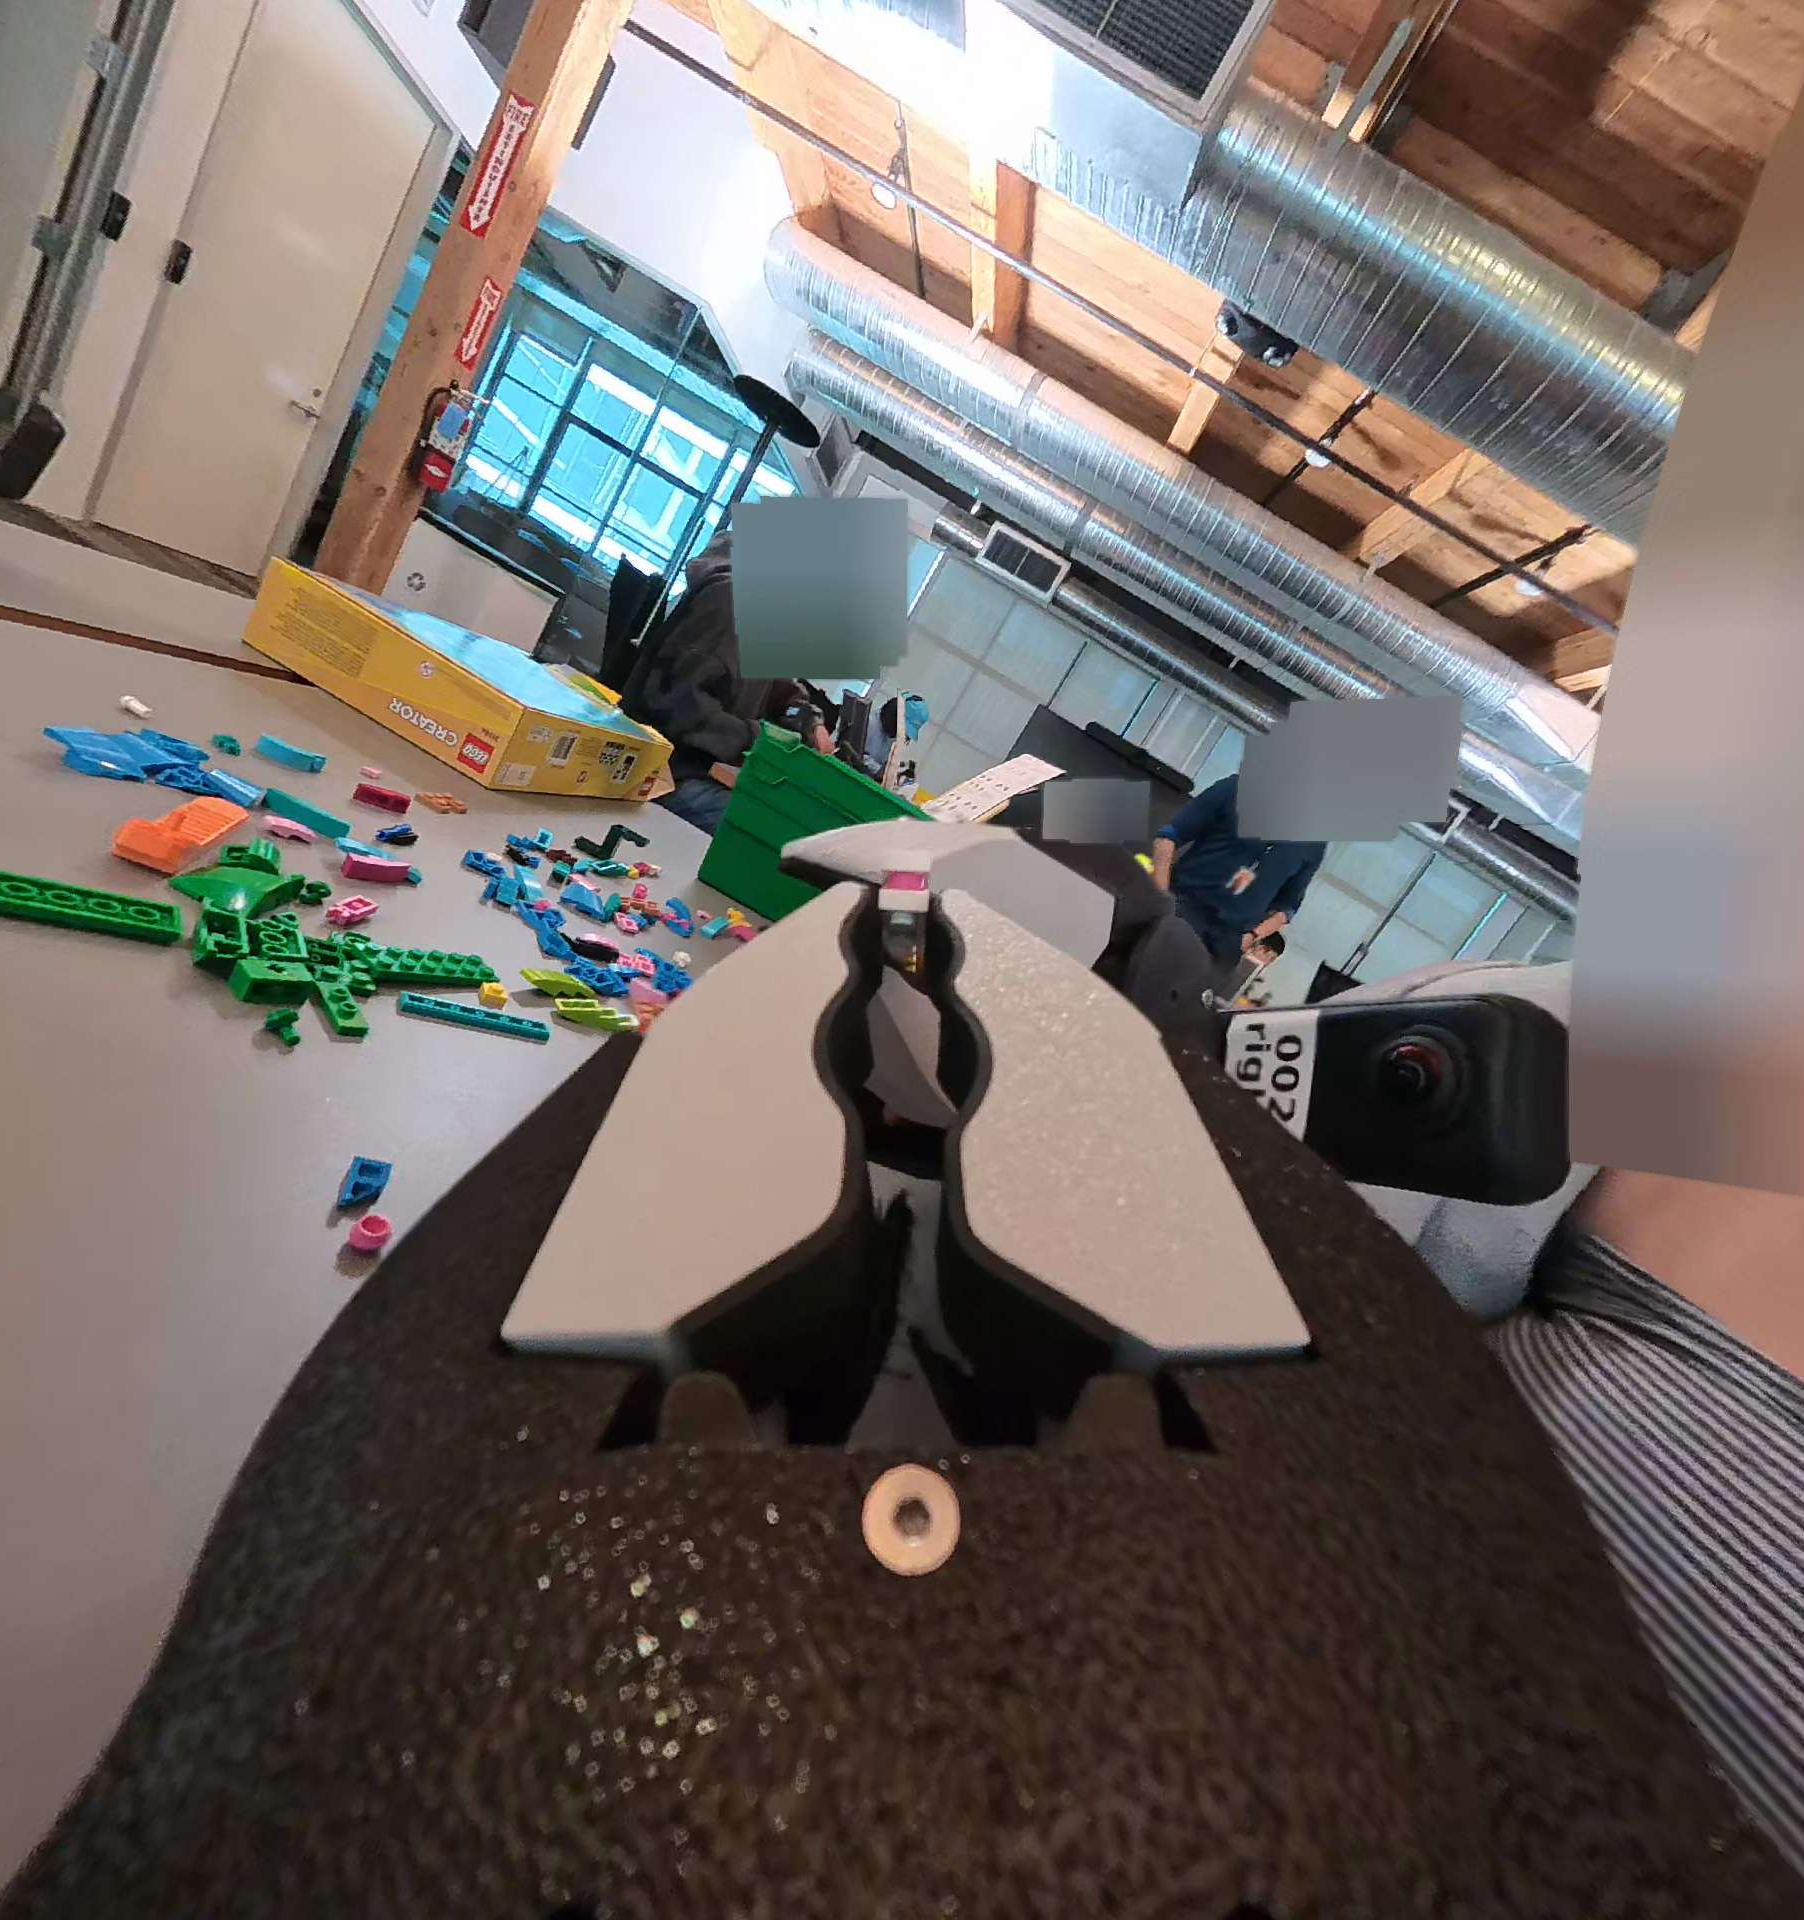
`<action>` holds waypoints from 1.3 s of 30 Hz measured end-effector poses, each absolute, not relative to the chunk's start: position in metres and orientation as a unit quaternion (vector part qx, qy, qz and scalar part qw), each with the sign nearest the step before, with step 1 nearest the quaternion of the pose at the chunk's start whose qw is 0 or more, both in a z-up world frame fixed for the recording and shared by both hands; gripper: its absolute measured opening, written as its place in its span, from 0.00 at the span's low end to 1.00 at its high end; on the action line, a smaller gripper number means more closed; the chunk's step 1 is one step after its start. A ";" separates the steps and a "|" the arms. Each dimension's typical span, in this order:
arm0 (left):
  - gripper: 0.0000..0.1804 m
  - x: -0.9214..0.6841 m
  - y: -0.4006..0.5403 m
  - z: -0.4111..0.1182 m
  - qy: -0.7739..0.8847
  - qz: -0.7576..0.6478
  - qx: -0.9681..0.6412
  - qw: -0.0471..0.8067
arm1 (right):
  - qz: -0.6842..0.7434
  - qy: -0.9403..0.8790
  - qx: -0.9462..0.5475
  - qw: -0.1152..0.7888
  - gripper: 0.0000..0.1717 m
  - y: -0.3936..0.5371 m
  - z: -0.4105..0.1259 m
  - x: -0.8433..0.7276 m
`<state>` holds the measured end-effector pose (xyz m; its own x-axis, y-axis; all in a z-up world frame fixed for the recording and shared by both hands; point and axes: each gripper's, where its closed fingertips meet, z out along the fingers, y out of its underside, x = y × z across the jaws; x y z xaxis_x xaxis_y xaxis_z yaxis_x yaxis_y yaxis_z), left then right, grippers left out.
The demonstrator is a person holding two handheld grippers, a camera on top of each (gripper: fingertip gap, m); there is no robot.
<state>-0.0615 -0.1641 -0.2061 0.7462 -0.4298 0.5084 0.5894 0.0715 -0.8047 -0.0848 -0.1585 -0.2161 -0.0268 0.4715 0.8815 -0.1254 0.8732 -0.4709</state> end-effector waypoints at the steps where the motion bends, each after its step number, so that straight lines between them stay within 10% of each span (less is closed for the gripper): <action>1: 0.04 -0.062 -0.163 -0.207 -0.069 -0.340 -0.591 0.728 | 0.215 -0.682 -0.126 0.688 0.06 -0.158 -0.216 -0.085; 9: 0.04 -0.058 -0.166 -0.205 -0.045 -0.331 -0.602 0.725 | 0.187 -0.686 -0.132 0.690 0.06 -0.160 -0.213 -0.082; 19: 0.04 -0.052 -0.171 -0.199 -0.011 -0.347 -0.592 0.727 | 0.551 -0.698 -0.310 0.337 0.06 -0.183 -0.218 -0.069; 28: 0.04 -0.078 -0.172 -0.199 -0.066 -0.272 -0.604 0.746 | 0.357 -0.663 -0.224 0.619 0.06 -0.144 -0.201 -0.081; 34: 0.04 -0.138 -0.191 -0.147 -0.100 -0.027 -0.690 0.716 | 0.328 -0.664 -0.240 0.628 0.06 -0.138 -0.214 -0.089; 39: 0.04 -0.241 -0.170 -0.156 -0.104 0.069 -0.865 0.487 | 0.319 -0.671 -0.256 0.619 0.06 -0.132 -0.220 -0.092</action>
<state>-0.2414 -0.1703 -0.1562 0.9687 0.2476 -0.0186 0.1126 -0.5048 -0.8559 -0.0924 -0.1324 -0.2196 -0.1035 0.7380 0.6669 -0.0521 0.6655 -0.7446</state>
